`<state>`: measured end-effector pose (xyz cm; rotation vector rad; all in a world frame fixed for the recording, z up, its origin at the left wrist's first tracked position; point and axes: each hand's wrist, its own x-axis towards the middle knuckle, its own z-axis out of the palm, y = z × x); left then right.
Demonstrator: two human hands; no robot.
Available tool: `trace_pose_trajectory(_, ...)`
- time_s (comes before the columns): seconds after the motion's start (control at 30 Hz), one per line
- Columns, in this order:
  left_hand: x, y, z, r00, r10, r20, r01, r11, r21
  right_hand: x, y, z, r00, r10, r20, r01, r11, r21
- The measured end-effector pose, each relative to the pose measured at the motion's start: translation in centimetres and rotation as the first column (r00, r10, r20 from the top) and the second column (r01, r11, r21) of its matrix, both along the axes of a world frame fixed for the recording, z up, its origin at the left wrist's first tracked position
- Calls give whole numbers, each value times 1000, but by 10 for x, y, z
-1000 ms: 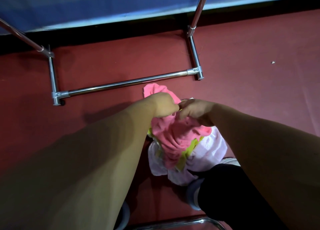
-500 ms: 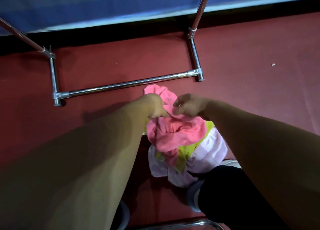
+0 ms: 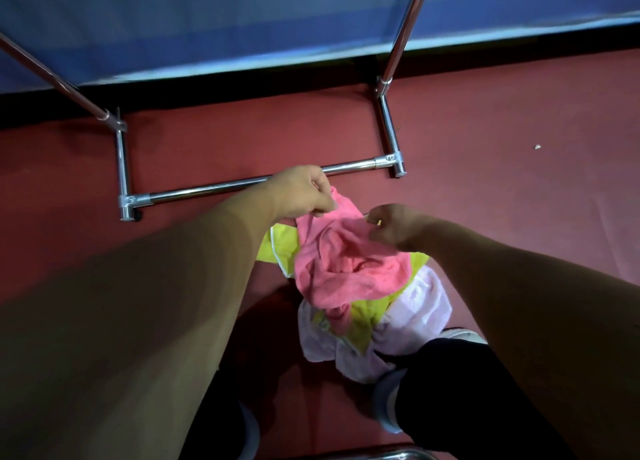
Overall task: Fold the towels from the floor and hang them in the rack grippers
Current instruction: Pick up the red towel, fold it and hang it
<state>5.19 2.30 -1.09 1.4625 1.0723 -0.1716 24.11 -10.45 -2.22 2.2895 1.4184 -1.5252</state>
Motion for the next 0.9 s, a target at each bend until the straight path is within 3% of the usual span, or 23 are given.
trace_pose_trajectory(0.07, 2, -7, 17, 984, -179, -8, 178, 981, -71, -8, 11, 22, 980, -116, -161, 126, 991, 54)
trace_pose_trajectory(0.17, 9, -13, 45, 916, -390, -95, 396, 916, 61, -13, 28, 77, 948, -103, -300, 134, 987, 84)
trace_pose_trajectory(0.23, 9, -11, 81, 883, -429, -190, 457, 877, 146, -14, 33, 119, 938, -100, -332, 136, 987, 87)
trace_pose_trajectory(0.37, 1, -8, 176, 922, -346, -175, 382, 890, 251, -10, 26, 201, 936, -106, -335, 149, 983, 103)
trace_pose_trajectory(0.43, -8, -8, 229, 945, -291, -148, 325, 889, 322, -12, 21, 244, 962, -63, -264, 96, 989, 115)
trace_pose_trajectory(0.53, -25, -9, 310, 944, -281, -172, 328, 845, 422, -21, 10, 314, 998, 64, -29, -55, 972, 230)
trace_pose_trajectory(0.67, -54, -22, 412, 964, -219, -148, 265, 806, 529, -38, -8, 413, 949, 142, 280, -230, 922, 312)
trace_pose_trajectory(0.8, -85, -42, 514, 973, -171, -156, 232, 710, 665, -47, -25, 502, 940, 85, 330, -229, 875, 428)
trace_pose_trajectory(0.9, -109, -59, 579, 993, -109, -39, 105, 713, 693, -54, -34, 565, 912, 15, 409, -258, 798, 545)
